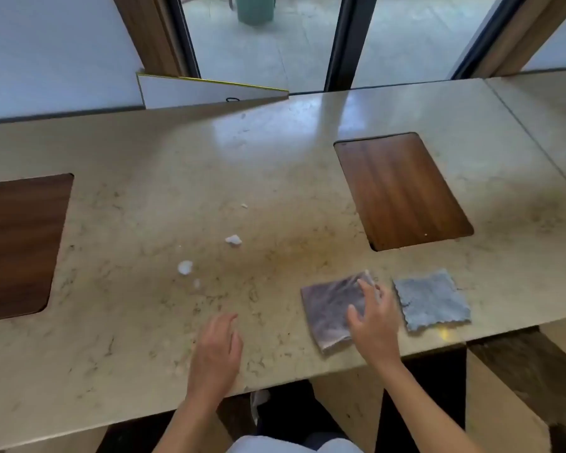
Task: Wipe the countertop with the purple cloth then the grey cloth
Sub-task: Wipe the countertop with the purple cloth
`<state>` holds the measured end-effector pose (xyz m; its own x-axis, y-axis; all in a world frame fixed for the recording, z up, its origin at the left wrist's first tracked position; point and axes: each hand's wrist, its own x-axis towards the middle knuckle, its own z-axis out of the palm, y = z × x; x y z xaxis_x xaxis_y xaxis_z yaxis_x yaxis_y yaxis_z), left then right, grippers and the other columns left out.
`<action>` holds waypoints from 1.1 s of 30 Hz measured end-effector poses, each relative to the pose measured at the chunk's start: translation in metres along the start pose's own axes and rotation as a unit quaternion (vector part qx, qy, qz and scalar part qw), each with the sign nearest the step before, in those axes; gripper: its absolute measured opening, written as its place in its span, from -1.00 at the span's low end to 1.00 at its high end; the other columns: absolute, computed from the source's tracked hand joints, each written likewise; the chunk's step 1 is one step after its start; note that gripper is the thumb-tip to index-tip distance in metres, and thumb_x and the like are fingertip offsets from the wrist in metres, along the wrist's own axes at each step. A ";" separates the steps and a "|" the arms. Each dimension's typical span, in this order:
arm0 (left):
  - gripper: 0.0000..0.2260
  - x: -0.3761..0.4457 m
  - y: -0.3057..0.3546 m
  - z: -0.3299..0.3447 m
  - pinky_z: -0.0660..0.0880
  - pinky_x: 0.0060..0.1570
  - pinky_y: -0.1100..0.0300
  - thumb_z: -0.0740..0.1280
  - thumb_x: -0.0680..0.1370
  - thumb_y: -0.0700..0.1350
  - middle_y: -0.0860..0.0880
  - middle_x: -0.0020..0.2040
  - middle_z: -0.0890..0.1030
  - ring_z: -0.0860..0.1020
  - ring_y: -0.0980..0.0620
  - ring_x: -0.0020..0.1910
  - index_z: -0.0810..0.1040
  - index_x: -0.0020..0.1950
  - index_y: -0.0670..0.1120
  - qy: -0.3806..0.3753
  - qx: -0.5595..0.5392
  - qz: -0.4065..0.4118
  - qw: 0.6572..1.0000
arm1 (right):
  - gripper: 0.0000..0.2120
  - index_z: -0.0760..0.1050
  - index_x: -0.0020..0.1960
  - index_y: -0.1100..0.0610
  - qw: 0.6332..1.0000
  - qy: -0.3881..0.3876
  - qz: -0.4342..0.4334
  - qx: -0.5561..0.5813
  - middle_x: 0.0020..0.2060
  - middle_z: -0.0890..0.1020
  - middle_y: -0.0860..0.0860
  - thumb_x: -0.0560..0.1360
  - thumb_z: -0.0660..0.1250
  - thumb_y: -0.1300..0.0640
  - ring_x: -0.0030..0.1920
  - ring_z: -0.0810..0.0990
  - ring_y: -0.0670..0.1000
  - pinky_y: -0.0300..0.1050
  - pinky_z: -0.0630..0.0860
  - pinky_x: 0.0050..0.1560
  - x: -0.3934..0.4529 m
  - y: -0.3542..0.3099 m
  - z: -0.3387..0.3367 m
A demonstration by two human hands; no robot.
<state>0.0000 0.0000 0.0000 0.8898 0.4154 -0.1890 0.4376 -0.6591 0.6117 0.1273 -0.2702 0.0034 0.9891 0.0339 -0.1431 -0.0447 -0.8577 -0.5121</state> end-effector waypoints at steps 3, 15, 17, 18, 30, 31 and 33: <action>-0.64 0.024 0.009 0.020 0.41 0.32 0.08 0.39 0.55 -0.28 -0.19 0.33 0.56 0.55 -0.17 0.30 0.55 0.36 -0.25 -0.014 0.077 0.076 0.994 | -0.43 0.22 0.56 -0.13 0.992 -0.080 0.032 -0.094 0.56 0.17 0.19 0.60 0.27 -0.18 0.55 0.18 0.27 0.28 0.24 0.49 0.014 -0.004 0.009; -0.58 0.069 0.004 0.055 0.48 0.22 -0.16 0.19 0.58 -0.07 -0.27 0.39 0.53 0.54 -0.27 0.34 0.55 0.36 -0.25 0.016 0.202 0.161 0.966 | -0.13 0.46 0.47 0.09 0.965 -0.057 -0.069 -0.246 0.51 0.31 0.37 0.42 0.04 -0.48 0.42 0.33 0.50 0.44 0.28 0.33 -0.005 -0.022 0.059; -0.57 0.068 0.002 0.061 0.40 0.29 -0.13 0.18 0.59 -0.07 -0.26 0.43 0.49 0.49 -0.27 0.40 0.50 0.40 -0.22 0.019 0.212 0.161 0.964 | -0.13 0.42 0.49 0.08 0.963 -0.041 -0.081 -0.253 0.52 0.30 0.36 0.41 0.07 -0.47 0.43 0.31 0.51 0.44 0.25 0.33 -0.006 -0.019 0.064; -0.56 0.067 0.002 0.063 0.39 0.31 -0.13 0.17 0.60 -0.06 -0.26 0.44 0.48 0.48 -0.27 0.42 0.48 0.42 -0.22 0.018 0.215 0.161 0.963 | -0.17 0.42 0.47 0.08 0.964 -0.034 -0.084 -0.252 0.51 0.32 0.35 0.42 0.10 -0.44 0.42 0.32 0.50 0.43 0.26 0.32 -0.005 -0.018 0.065; -0.56 0.064 -0.004 0.058 0.40 0.38 -0.12 0.17 0.61 -0.07 -0.24 0.48 0.44 0.43 -0.24 0.47 0.49 0.43 -0.23 0.013 0.187 0.173 0.967 | -0.81 0.48 0.08 0.21 0.987 0.116 -0.059 -0.090 0.28 0.55 0.21 0.53 0.22 0.13 0.26 0.44 0.29 0.27 0.49 0.22 0.013 -0.012 0.070; -0.56 0.065 -0.004 0.057 0.41 0.38 -0.13 0.17 0.61 -0.07 -0.24 0.48 0.44 0.43 -0.24 0.47 0.50 0.43 -0.23 0.014 0.185 0.175 0.967 | -0.84 0.47 0.08 0.20 0.987 0.123 -0.054 -0.085 0.27 0.55 0.20 0.54 0.25 0.16 0.25 0.43 0.28 0.25 0.49 0.22 0.015 -0.016 0.071; -0.57 0.065 -0.003 0.057 0.44 0.37 -0.14 0.17 0.60 -0.08 -0.24 0.48 0.44 0.43 -0.24 0.47 0.51 0.41 -0.23 0.014 0.185 0.177 0.967 | -0.87 0.49 0.06 0.22 0.988 0.125 -0.041 -0.079 0.25 0.55 0.20 0.53 0.36 0.25 0.22 0.42 0.25 0.22 0.49 0.21 0.020 -0.023 0.073</action>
<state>0.0635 -0.0069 -0.0579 0.9906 0.1368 0.0066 0.1277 -0.9398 0.3169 0.1385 -0.2124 -0.0490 0.9930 -0.0043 0.1181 0.0402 -0.9273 -0.3721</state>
